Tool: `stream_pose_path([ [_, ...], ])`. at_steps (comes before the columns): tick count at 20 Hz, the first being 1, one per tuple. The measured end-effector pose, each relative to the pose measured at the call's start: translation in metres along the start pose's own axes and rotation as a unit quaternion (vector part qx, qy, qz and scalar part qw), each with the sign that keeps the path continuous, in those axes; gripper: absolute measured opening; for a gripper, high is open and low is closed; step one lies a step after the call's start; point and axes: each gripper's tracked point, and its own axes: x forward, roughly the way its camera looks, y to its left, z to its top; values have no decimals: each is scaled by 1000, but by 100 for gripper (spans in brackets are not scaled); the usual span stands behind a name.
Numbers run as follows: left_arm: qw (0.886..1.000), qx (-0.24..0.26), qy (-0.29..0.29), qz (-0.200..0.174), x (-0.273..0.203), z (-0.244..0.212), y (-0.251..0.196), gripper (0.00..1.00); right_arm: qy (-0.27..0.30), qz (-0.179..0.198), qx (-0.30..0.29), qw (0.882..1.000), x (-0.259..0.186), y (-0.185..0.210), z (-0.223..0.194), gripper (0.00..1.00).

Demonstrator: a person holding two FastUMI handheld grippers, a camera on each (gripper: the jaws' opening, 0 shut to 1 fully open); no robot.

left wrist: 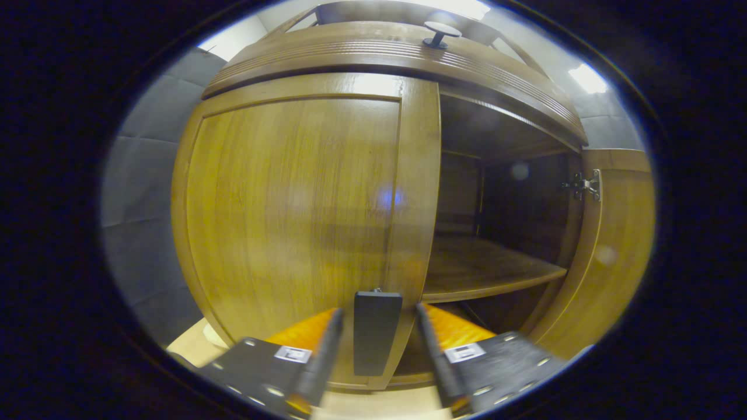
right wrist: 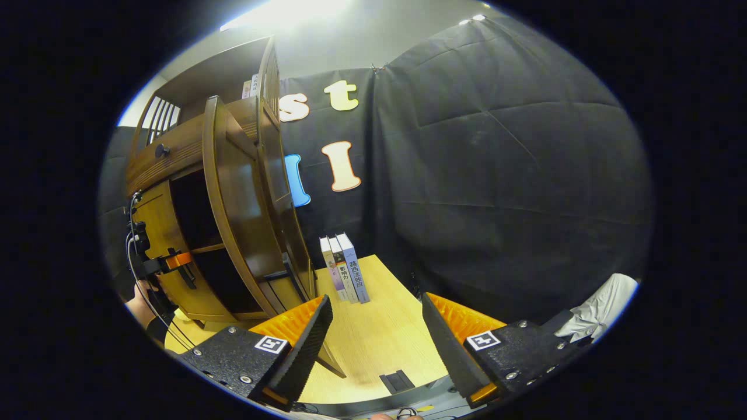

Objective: Open the right door of the double-door shoe cabinet with the right hand, and open the left door with the left hand.

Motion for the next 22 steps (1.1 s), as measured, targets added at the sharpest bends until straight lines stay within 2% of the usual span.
stream_pose_path([
  [3, 999, 53, -3, 0, -4, 2, 9, 47, -1, -11, 2, 1000, -6, 5, -3, 95],
  [5, 999, 46, -6, -6, 0, 3, 10, 22, 0, -9, 7, 1000, -8, 13, -5, 96],
  [12, 999, 40, -4, -7, -2, 1, 9, 27, 20, 18, -17, 1000, -4, 44, -25, 95],
  [13, 999, 36, -1, -4, -3, -2, 10, 31, 22, 22, -17, 999, -4, 47, -28, 95],
  [14, 999, 33, 1, -1, -5, -2, 10, 23, 25, 24, -17, 999, -5, 50, -31, 96],
  [17, 1000, 30, -2, 3, -6, -1, 12, 24, 37, 32, -21, 999, -6, 61, -41, 96],
  [22, 1000, 15, -6, -17, -17, 8, 8, 29, 51, 59, -29, 996, -13, 86, -51, 96],
])
